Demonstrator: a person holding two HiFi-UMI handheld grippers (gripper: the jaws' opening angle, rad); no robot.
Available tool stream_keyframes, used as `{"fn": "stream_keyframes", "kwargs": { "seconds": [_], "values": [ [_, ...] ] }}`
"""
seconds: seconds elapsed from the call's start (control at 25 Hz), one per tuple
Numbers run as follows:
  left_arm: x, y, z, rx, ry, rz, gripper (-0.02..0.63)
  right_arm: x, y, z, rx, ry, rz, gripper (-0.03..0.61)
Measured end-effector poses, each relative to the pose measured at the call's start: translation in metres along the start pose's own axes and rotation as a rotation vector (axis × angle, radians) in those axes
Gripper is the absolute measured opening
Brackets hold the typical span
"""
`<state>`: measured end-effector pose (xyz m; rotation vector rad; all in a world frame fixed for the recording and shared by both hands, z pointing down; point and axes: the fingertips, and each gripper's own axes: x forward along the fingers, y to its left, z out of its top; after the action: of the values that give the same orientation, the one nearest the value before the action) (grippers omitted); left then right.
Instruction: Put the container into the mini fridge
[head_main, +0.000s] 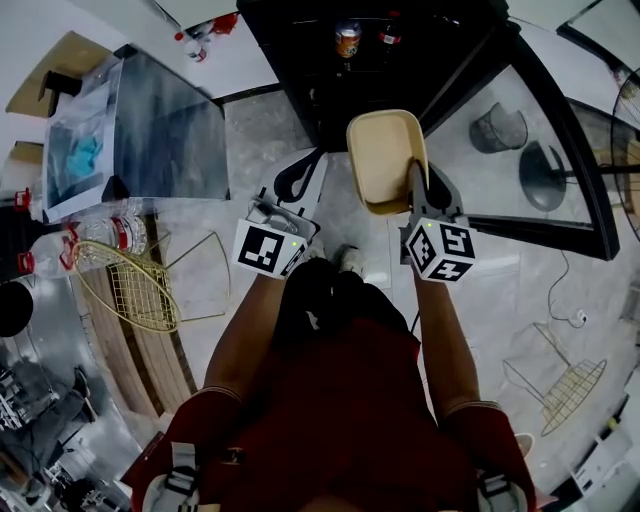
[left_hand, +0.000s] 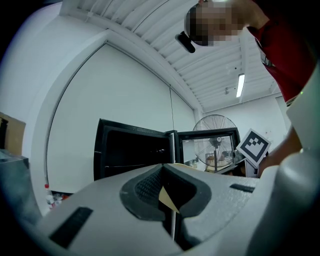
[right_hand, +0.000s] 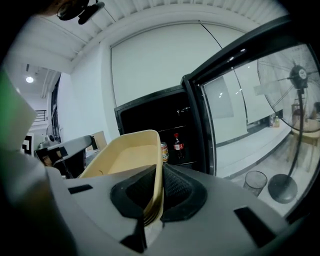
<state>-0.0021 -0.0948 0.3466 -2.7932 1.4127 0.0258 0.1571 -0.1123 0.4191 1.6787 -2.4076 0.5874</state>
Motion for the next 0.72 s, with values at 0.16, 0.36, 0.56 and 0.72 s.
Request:
{"fn": "stream_keyframes", "kwargs": {
  "seconds": [0.16, 0.36, 0.56, 0.72],
  "values": [
    [0.009, 0.016, -0.022, -0.022, 0.018, -0.008, 0.006, 0.025, -0.005, -0.014, 0.017, 0.028, -0.032, 0.026],
    [0.018, 0.033, -0.048, -0.034, 0.041, -0.028, 0.006, 0.053, -0.009, -0.032, 0.034, 0.059, -0.069, 0.026],
    [0.024, 0.051, -0.07, -0.036, 0.051, -0.053, 0.006, 0.08, -0.011, -0.051, 0.046, 0.09, -0.104, 0.026],
    [0.024, 0.067, -0.087, -0.054, 0.065, -0.074, 0.006, 0.1, -0.009, -0.068, 0.057, 0.121, -0.135, 0.026]
  ]
}}
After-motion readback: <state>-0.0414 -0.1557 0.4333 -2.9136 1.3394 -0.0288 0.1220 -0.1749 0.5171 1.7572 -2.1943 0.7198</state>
